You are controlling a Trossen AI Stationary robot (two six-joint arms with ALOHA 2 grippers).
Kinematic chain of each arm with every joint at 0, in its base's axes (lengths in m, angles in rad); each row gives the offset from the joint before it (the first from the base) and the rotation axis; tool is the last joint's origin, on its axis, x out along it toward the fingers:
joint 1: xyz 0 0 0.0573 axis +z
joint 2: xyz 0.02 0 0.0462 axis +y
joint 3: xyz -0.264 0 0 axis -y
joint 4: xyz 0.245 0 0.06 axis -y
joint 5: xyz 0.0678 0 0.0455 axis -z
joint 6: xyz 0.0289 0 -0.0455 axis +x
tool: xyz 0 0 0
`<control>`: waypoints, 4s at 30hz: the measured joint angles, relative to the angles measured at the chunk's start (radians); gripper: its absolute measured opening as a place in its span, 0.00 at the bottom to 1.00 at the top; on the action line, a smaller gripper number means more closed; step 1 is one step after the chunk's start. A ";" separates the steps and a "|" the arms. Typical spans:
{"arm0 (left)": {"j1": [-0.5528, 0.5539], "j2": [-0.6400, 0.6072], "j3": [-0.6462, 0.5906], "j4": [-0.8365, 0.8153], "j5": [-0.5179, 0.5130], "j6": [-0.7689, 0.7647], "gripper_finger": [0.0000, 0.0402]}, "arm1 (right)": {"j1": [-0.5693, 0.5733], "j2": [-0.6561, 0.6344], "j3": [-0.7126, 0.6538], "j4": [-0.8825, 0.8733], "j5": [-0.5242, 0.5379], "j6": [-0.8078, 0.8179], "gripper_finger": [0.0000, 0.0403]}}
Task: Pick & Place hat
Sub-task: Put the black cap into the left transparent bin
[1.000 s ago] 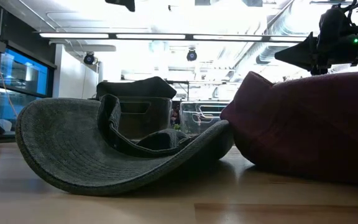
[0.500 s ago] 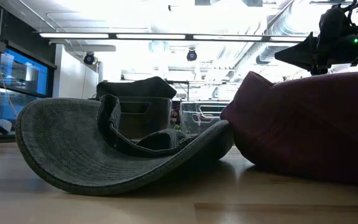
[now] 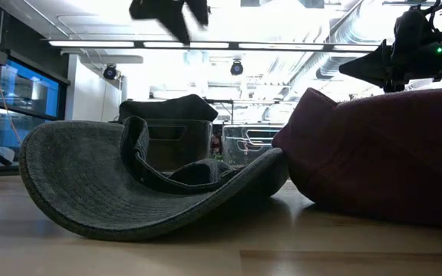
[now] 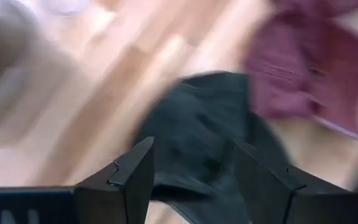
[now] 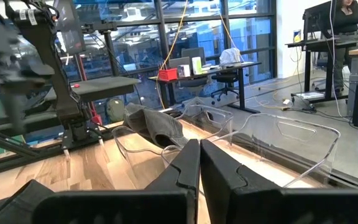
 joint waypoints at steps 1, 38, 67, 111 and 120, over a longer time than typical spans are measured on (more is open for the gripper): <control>0.000 -0.004 -0.023 0.006 -0.031 -0.019 0.50 | 0.000 0.000 0.000 0.000 0.000 0.000 0.02; 0.184 -0.004 -0.398 0.184 0.239 -0.270 0.50 | 0.000 0.000 0.000 0.000 0.000 0.000 0.02; 0.230 0.135 -0.398 0.318 0.662 -0.542 0.50 | 0.000 0.000 0.000 0.000 0.000 0.000 0.01; 0.177 0.079 -0.398 0.240 0.526 -0.496 0.00 | 0.000 0.000 0.000 0.000 0.000 0.000 0.01; 0.112 -0.010 -0.397 0.184 0.453 -0.542 0.00 | 0.000 0.000 0.000 0.000 0.000 0.000 0.02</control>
